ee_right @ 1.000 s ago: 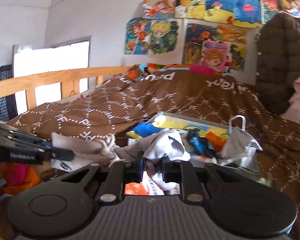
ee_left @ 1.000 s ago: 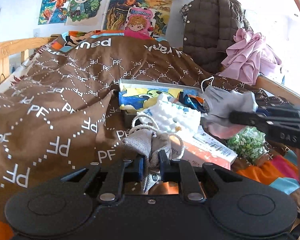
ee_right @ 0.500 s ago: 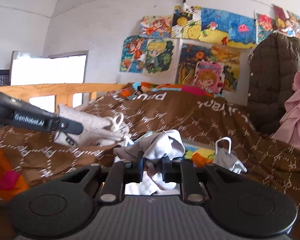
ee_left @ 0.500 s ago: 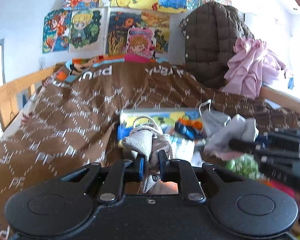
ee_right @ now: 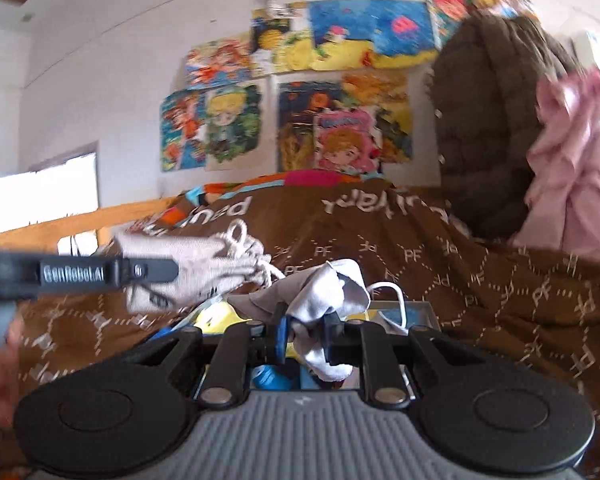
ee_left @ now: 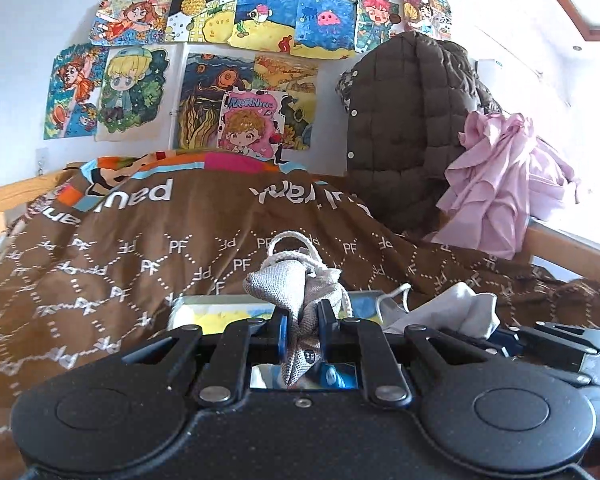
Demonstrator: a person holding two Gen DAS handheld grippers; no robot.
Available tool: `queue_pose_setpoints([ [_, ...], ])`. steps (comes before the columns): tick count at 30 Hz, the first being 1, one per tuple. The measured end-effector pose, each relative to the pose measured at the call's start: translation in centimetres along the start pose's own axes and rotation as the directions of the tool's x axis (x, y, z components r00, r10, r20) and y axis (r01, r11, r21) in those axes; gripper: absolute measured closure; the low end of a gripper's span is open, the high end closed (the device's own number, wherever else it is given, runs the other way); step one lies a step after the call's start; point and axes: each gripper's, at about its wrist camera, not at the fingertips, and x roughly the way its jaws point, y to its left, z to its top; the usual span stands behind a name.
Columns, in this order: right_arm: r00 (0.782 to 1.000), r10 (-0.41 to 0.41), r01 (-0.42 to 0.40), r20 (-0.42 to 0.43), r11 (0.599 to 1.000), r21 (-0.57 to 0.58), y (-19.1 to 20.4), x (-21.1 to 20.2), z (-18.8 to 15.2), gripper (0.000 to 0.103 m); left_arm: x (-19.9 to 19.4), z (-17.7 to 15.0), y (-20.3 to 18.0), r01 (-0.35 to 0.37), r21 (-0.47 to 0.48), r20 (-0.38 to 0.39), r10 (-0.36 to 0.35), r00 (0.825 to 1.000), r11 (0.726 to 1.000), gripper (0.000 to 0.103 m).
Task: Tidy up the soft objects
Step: 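Lift the pouch with left tool while right tool lifts the gray cloth, then lower the pouch into the tray and open left tool while right tool releases the cloth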
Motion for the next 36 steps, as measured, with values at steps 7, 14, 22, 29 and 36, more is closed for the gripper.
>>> queue_pose_setpoints([
  [7, 0.996, -0.015, 0.026, -0.086, 0.991, 0.13, -3.1, 3.5, -0.5, 0.084, 6.6, -1.2, 0.6, -0.016, -0.05, -0.028, 0.015, 0.999, 0.999, 0.088],
  [14, 0.992, -0.026, 0.047, -0.121, 0.984, 0.172, -4.1, 5.2, -1.5, 0.083, 9.7, -2.7, 1.3, -0.006, -0.095, -0.129, -0.007, 0.992, 0.995, 0.087],
  [22, 0.984, -0.038, 0.073, -0.174, 0.977, 0.198, -4.1, 6.8, -1.7, 0.075, 11.5, -3.5, 1.7, -0.011, -0.164, -0.201, -0.022, 0.979, 0.986, 0.086],
  [29, 0.975, -0.036, 0.088, -0.219, 0.969, 0.232, -4.7, 7.4, -2.0, 0.062, 11.9, -3.8, 1.9, -0.024, -0.179, -0.224, -0.017, 0.974, 0.984, 0.082],
  [36, 0.975, -0.038, 0.091, -0.218, 0.967, 0.238, -4.8, 7.2, -2.0, 0.043, 11.7, -3.9, 1.6, -0.027, -0.184, -0.215, -0.013, 0.977, 0.983, 0.072],
])
